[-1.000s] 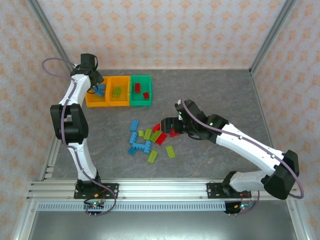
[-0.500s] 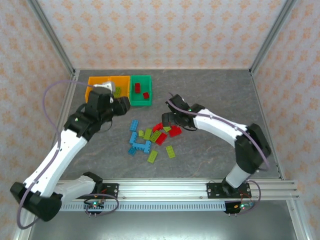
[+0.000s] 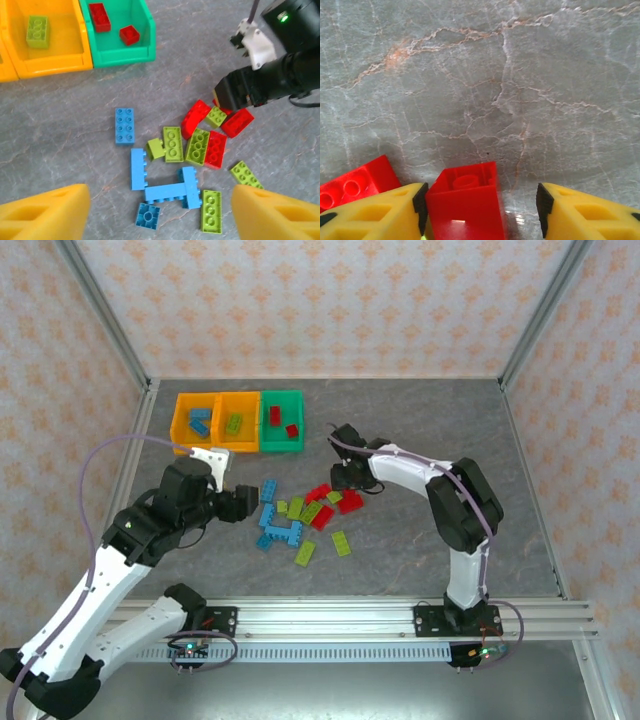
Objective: Sort the legos into containers by color
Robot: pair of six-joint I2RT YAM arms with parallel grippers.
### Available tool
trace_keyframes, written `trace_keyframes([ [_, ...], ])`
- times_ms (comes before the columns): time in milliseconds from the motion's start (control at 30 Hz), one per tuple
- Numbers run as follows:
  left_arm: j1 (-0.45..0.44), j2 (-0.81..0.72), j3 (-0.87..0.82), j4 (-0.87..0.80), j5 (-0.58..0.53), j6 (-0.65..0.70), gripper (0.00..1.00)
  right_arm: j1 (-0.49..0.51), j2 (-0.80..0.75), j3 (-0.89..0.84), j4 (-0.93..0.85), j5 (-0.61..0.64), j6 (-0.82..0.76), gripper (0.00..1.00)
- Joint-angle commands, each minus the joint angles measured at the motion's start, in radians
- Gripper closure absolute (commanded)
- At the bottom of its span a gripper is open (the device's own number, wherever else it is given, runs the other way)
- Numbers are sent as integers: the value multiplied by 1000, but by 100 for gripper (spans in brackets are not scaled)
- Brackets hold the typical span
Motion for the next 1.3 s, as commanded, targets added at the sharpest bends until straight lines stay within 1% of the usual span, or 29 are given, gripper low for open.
trace_keyframes([
  [0, -1, 0, -19, -11, -37, 29, 18, -4, -18, 39, -25, -27, -1, 57],
  [33, 0, -2, -20, -18, -54, 29, 17, -5, -27, 47, -33, -28, -3, 60],
  [167, 0, -28, -49, -25, -91, 21, 15, -3, -107, 79, -49, -32, 5, 66],
  [267, 1, -46, -58, -28, -116, 14, 14, 1, -185, 95, -25, -3, 11, 68],
  [333, 1, -52, -57, -31, -143, 12, 13, 16, -208, 134, -20, 17, 1, 67],
  [433, 5, -64, -56, -34, -172, 8, 13, 58, -191, 228, 8, 22, -41, 67],
  [600, 22, -93, -73, -25, -184, 19, 9, 81, -50, 417, 104, 27, -53, 66],
  [700, 24, -100, -87, -24, -179, 36, 6, 79, 108, 601, 117, 47, -62, 66],
  [800, 25, -94, -94, -23, -183, 45, 4, 74, 291, 823, 83, 88, -78, 66],
  [900, 26, -82, -94, -29, -195, 47, 4, 56, 493, 1091, -11, 110, -72, 66],
  [1000, 26, -71, -95, -31, -211, 51, 3, 52, 633, 1252, -21, 53, -78, 60],
  [1067, 26, -62, -94, -31, -224, 56, 3, 52, 685, 1325, -25, 39, -91, 45],
  [1100, 27, -58, -95, -30, -225, 57, 3, 51, 693, 1342, -34, 43, -94, 40],
  [1167, 27, -50, -94, -31, -224, 57, 3, 52, 672, 1340, -49, 47, -105, 36],
  [1267, 28, -37, -95, -34, -239, 51, 3, 52, 577, 1279, -100, 25, -95, 35],
])
